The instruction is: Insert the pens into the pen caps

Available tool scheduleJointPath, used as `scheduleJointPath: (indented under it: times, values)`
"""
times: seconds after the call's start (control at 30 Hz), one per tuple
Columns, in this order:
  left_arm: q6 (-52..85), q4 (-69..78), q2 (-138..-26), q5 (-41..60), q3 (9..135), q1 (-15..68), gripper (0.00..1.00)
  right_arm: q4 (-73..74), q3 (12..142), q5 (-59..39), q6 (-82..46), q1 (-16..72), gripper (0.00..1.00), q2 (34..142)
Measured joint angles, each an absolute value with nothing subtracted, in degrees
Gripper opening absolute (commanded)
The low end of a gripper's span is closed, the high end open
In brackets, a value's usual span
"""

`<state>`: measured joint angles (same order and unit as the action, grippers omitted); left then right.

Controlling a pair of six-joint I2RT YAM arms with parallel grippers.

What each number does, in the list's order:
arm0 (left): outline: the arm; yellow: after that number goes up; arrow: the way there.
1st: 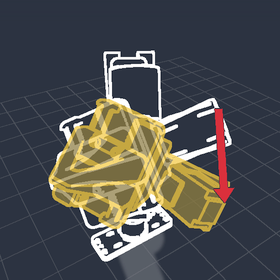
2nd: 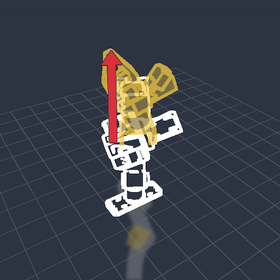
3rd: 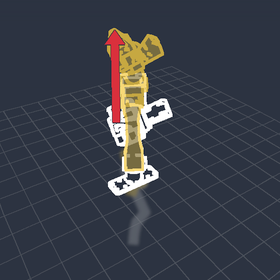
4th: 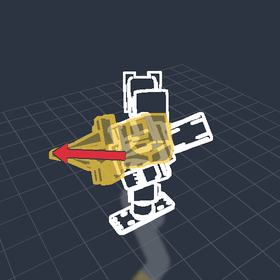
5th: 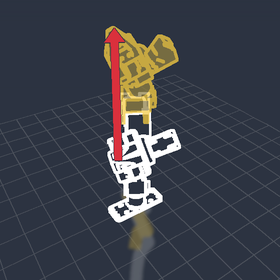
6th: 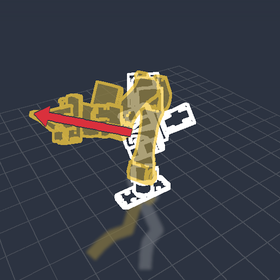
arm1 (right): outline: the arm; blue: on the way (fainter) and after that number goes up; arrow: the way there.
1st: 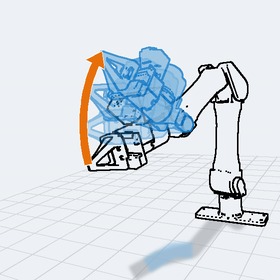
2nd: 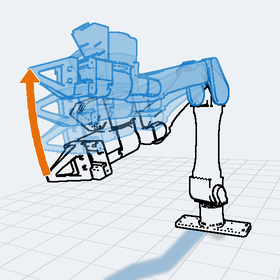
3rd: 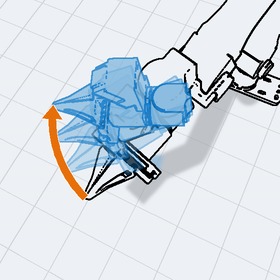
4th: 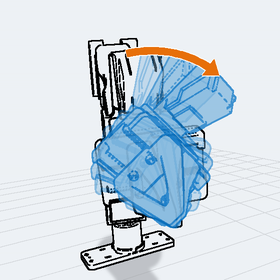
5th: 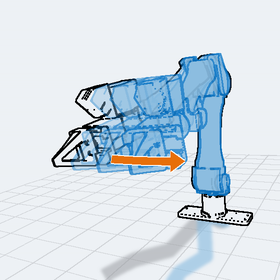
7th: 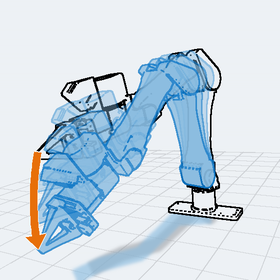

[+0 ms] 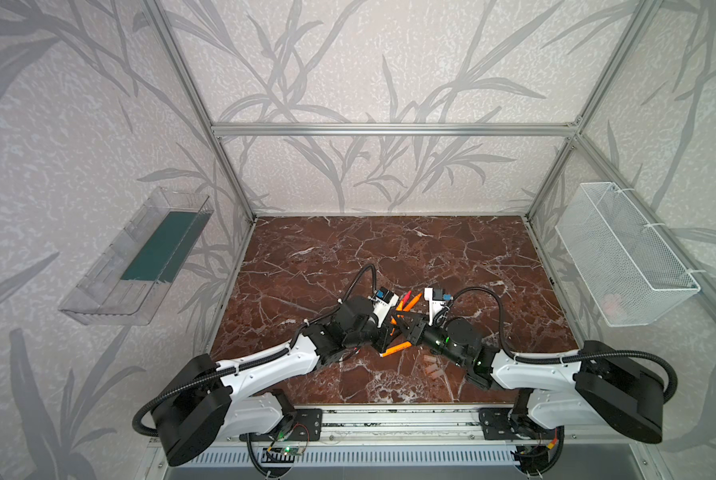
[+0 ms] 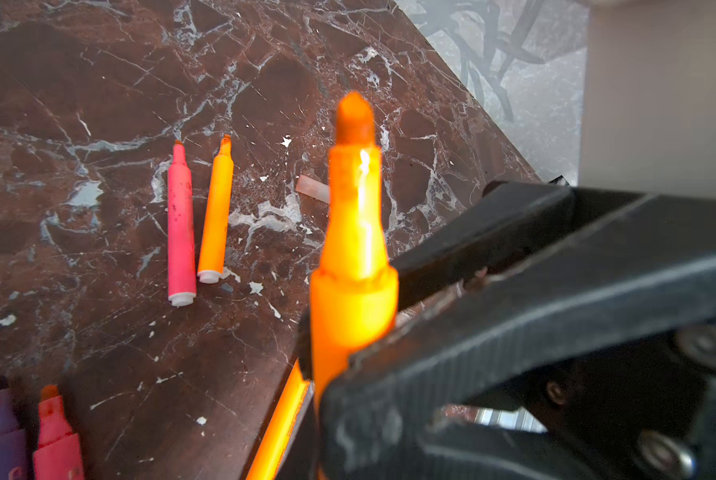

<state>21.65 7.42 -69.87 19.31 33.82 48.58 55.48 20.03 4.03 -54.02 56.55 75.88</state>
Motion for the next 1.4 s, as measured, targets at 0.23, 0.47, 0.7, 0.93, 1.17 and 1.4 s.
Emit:
scheduleJointPath:
  times: [0.23,0.47,0.7,0.93,1.17,1.4]
  values:
    - [21.7,7.3,-69.5,17.6,33.8,48.9,0.0,55.5,20.0,5.4,-54.1,57.2,0.28,75.8]
    - [23.2,9.1,-66.1,8.8,32.3,49.0,0.0,46.3,20.0,8.4,-52.8,57.8,0.62,67.7]
    - [27.1,7.7,-60.2,-1.0,28.5,46.9,0.0,22.4,21.6,19.9,-50.8,57.8,0.6,49.8]
    - [27.2,7.3,-57.5,-3.4,28.2,46.6,0.0,7.7,20.3,28.0,-49.8,54.5,0.55,45.6]
    - [27.2,7.3,-57.5,-2.4,28.2,46.6,0.0,1.0,24.2,22.9,-46.7,45.7,0.5,58.2]
    - [27.2,7.3,-57.5,-2.4,28.2,46.6,0.0,1.5,28.6,17.1,-44.0,43.9,0.47,69.3]
